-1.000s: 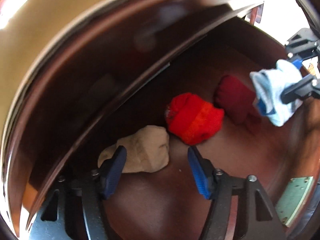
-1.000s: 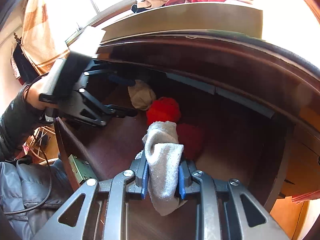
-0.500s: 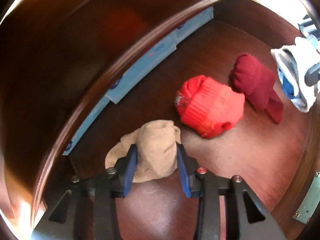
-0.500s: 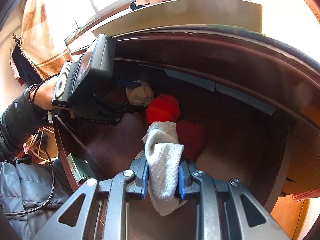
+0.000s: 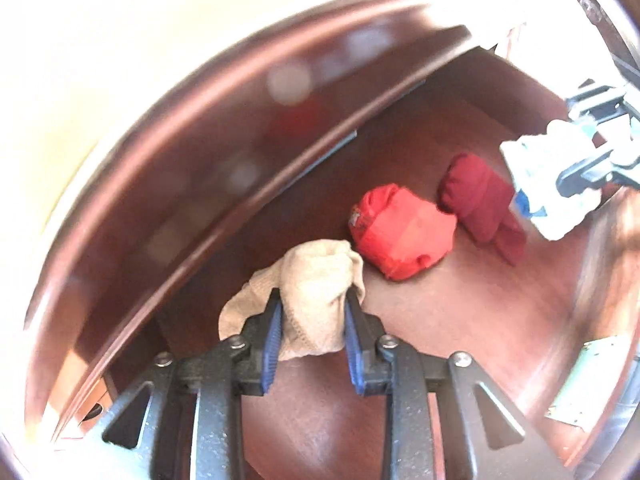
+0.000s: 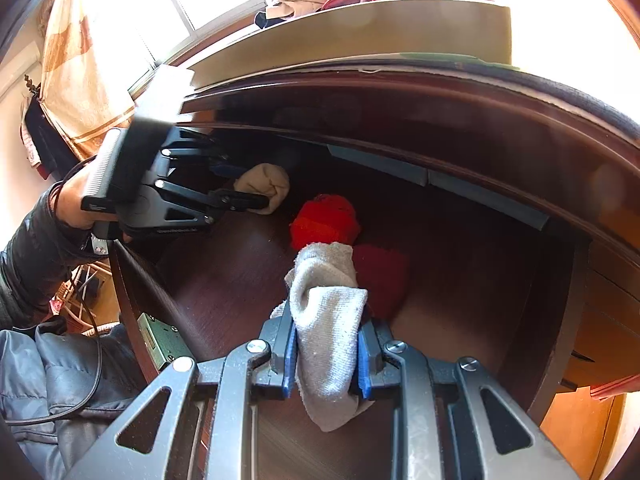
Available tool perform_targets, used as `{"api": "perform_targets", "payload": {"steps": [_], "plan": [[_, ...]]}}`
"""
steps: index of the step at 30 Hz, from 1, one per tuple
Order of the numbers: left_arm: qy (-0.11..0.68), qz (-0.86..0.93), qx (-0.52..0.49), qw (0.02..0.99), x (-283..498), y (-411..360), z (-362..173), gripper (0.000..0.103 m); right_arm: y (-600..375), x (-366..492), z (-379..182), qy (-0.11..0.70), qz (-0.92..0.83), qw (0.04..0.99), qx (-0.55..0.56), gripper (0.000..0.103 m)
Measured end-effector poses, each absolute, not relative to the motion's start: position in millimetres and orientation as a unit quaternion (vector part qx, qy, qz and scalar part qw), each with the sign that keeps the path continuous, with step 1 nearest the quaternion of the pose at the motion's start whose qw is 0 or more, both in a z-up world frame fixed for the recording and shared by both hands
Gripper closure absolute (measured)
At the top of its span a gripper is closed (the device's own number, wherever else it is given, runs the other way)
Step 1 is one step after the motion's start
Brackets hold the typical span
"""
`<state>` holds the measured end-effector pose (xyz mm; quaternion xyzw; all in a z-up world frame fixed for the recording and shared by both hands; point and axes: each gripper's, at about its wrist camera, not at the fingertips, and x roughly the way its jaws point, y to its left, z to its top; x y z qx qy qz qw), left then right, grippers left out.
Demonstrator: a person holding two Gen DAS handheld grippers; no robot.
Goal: Take underwear out of drawer
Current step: 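Grasp the beige sock with the left tool while the right tool holds the grey sock, then lift the beige and grey socks out of the drawer toward the tray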
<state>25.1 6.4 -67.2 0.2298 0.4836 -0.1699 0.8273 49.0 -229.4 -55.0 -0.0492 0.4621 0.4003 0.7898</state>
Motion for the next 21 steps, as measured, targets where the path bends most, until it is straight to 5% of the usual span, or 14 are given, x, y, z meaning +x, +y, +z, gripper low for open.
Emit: {"api": "perform_targets", "payload": {"steps": [21], "plan": [[0.441,-0.160,0.109,0.876,-11.8,31.9,-39.6,0.077,-243.3,39.1,-45.2,0.428,0.406,0.806,-0.041,0.077]]}}
